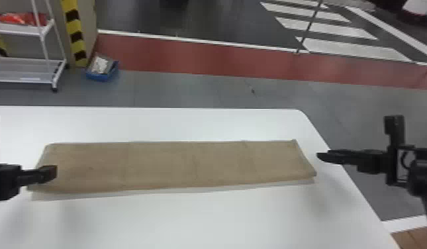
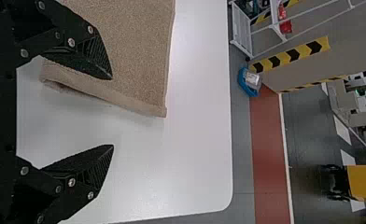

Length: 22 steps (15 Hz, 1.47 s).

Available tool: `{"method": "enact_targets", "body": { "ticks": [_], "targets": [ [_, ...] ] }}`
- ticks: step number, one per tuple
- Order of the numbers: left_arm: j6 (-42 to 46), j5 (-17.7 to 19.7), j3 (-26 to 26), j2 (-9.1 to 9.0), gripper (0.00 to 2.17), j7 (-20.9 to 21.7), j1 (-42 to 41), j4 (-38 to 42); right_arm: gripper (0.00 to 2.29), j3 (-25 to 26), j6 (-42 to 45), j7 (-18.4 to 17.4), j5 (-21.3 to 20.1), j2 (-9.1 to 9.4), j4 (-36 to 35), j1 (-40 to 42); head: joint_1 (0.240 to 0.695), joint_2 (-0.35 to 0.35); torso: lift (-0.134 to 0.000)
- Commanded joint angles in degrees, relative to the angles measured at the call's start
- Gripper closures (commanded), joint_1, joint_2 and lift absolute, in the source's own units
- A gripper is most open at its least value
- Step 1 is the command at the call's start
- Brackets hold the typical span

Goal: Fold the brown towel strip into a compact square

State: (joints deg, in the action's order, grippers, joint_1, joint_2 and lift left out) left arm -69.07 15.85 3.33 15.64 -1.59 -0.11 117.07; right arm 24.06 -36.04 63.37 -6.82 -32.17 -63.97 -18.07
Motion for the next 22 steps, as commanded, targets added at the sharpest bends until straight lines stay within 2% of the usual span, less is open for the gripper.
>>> {"method": "enact_targets", "body": {
  "ticks": [1,5,18,22],
  "targets": [
    [-0.3,0.1,0.5,0.00,0.15,0.0,-0.1,0.1,0.43,0.2,0.0,0.0,0.1,0.00,-0.4,0.3,0.695,-0.252,-0.124],
    [-0.3,0.1,0.7,0.00,0.14,0.3,-0.1,0.0,0.43,0.3,0.0,0.7,1.2,0.09,-0.7,0.8,0.695,-0.249,-0.124],
    [-0.7,0.1,1.2,0.00,0.14,0.3,-0.8,0.6,0.43,0.7,1.3,1.3,1.3,0.62,-1.1,2.5,0.695,-0.238,-0.124],
    [0.6,0.1,2.3,0.00,0.14,0.5,-1.7,0.5,0.45,2.2,5.1,1.0,2.6,1.93,-3.0,6.4,0.695,-0.230,-0.124]
  ]
}}
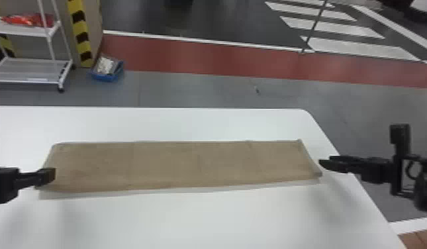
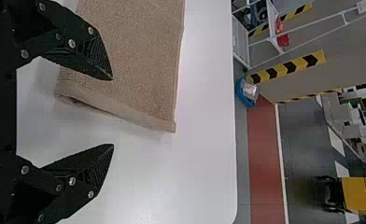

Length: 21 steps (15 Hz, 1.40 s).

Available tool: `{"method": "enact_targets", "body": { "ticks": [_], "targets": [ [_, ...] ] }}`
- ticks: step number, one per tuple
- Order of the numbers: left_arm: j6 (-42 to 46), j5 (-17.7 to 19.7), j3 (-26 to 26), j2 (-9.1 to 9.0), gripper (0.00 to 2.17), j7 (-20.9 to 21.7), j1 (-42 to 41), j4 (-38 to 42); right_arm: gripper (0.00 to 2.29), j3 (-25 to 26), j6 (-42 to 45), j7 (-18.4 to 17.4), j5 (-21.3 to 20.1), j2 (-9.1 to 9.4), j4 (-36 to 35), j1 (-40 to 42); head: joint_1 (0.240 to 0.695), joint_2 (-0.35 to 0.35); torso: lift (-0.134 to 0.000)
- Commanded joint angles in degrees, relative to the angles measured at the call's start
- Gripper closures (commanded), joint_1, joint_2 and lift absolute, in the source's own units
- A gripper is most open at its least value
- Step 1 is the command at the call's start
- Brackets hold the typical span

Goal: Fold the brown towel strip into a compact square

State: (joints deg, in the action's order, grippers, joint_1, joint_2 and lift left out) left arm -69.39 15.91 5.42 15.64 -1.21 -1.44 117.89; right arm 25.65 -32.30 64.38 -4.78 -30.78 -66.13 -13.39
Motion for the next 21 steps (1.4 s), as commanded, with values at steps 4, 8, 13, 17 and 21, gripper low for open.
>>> {"method": "enact_targets", "body": {
  "ticks": [4,8,13,17,21],
  "targets": [
    [2.5,-0.1,0.2,-0.09,0.14,0.2,-0.7,-1.1,0.48,3.4,2.8,0.3,2.0,1.95,-4.5,7.0,0.695,-0.223,-0.124],
    [2.8,-0.1,-0.4,-0.09,0.14,0.3,-0.5,-1.7,0.54,4.4,5.1,0.5,3.6,2.04,-4.7,9.8,0.695,-0.228,-0.124],
    [2.5,-0.2,-0.8,-0.44,0.15,0.7,-0.6,-1.8,0.56,3.4,4.9,0.5,3.5,2.39,-5.2,9.3,0.695,-0.236,-0.124],
    [1.0,0.3,-0.3,-0.44,0.15,1.8,-1.4,-1.1,0.61,2.6,4.7,0.5,3.0,2.74,-5.2,8.6,0.695,-0.230,-0.124],
    [-0.2,0.3,-0.3,-0.44,0.21,2.3,-1.5,-1.3,0.62,2.4,4.2,0.5,2.8,2.74,-5.3,8.4,0.695,-0.229,-0.124]
  ]
}}
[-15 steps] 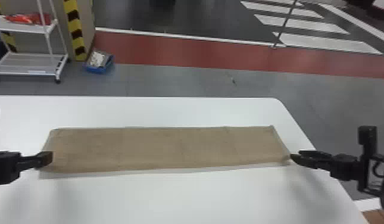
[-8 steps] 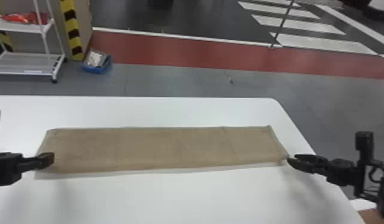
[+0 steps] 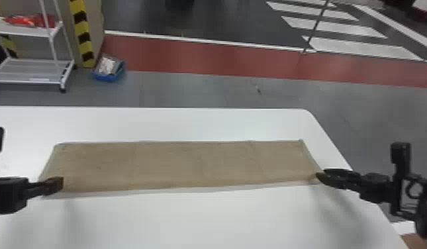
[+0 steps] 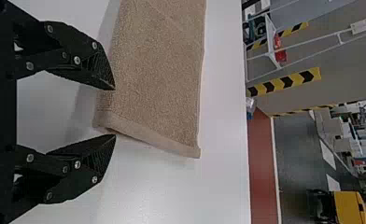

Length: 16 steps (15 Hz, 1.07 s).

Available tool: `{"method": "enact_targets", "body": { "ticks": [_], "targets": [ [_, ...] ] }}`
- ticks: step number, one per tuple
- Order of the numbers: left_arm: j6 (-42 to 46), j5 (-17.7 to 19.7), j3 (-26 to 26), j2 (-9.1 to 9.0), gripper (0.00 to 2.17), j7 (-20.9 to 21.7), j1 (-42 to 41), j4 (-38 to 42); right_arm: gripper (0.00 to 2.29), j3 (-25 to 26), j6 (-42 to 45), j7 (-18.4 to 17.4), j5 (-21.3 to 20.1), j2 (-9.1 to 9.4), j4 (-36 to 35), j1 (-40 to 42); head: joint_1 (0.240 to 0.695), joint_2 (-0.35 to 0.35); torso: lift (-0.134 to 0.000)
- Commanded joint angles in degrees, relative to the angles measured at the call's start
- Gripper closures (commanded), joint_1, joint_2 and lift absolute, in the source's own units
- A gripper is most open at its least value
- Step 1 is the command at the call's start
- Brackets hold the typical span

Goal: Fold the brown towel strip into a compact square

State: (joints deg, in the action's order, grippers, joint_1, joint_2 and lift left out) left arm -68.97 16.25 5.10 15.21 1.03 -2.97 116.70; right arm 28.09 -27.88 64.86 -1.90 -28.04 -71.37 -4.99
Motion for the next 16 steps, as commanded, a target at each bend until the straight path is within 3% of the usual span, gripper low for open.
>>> {"method": "enact_targets", "body": {
  "ticks": [1,5,8,9,13,14,16],
  "targets": [
    [-1.1,0.0,0.1,-0.01,0.21,0.0,0.0,0.0,0.67,0.0,-0.4,0.1,0.0,0.00,0.0,-0.1,0.695,-0.229,-0.124],
    [-1.3,0.2,0.1,-0.27,0.21,0.5,0.0,-0.5,0.67,0.0,-0.4,0.3,-0.2,0.00,0.0,-0.3,0.695,-0.229,-0.124],
    [-1.1,1.1,-0.2,-0.36,0.27,1.1,0.1,-1.0,0.87,0.0,-0.2,0.7,-0.3,-0.18,0.0,-0.4,0.695,-0.234,-0.124],
    [-1.3,1.1,-0.2,-0.36,0.47,1.1,0.1,-1.0,0.94,0.1,-0.2,1.0,-0.3,-0.18,0.0,-0.4,0.695,-0.239,-0.124],
    [-3.4,1.2,0.5,-0.36,1.63,1.0,-0.8,1.2,1.11,1.0,-0.9,2.1,-0.2,-0.35,-0.4,-0.4,0.695,-0.243,-0.124],
    [-3.9,1.2,0.9,-0.36,1.73,0.8,-1.3,2.2,1.11,1.1,-1.1,2.1,-0.2,-0.35,-0.8,-0.3,0.695,-0.245,-0.124],
    [-5.0,1.2,1.8,-0.36,1.73,0.8,-2.1,3.7,1.11,1.2,-2.0,2.2,-0.3,-0.35,-1.3,-0.3,0.695,-0.246,-0.124]
  ]
}}
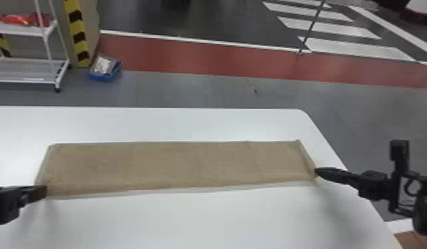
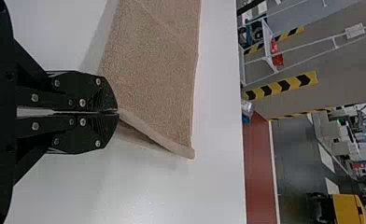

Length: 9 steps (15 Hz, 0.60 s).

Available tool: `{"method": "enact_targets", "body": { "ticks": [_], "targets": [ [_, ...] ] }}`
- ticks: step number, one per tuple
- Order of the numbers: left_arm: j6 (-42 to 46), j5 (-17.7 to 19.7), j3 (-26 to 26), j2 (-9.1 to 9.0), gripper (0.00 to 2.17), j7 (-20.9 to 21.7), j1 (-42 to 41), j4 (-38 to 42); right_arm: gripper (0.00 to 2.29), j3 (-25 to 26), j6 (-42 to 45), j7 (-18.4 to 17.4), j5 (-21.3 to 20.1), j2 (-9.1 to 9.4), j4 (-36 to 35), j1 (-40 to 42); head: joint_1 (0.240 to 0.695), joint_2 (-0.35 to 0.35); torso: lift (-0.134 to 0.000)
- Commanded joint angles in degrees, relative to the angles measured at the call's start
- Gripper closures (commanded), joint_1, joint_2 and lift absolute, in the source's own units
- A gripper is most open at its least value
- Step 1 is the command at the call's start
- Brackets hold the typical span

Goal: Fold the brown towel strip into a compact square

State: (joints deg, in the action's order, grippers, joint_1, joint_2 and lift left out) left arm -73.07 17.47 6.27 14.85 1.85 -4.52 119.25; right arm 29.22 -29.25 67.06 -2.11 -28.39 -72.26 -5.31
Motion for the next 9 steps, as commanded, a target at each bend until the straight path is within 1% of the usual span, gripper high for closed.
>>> {"method": "enact_targets", "body": {
  "ticks": [1,6,9],
  "targets": [
    [-1.8,0.1,1.0,0.00,1.73,0.1,-0.9,1.8,1.11,0.0,-0.9,0.0,-0.1,0.00,-0.8,0.0,0.695,-0.245,-0.124],
    [-2.1,0.3,3.2,0.00,1.74,0.2,-2.9,3.4,1.11,-0.2,-1.8,0.2,0.0,0.17,-1.7,0.0,0.695,-0.234,-0.124],
    [-3.4,0.4,4.7,0.27,1.74,0.4,-4.2,5.1,1.11,0.5,-2.2,1.1,0.8,0.17,-2.3,0.7,0.695,-0.220,-0.124]
  ]
}}
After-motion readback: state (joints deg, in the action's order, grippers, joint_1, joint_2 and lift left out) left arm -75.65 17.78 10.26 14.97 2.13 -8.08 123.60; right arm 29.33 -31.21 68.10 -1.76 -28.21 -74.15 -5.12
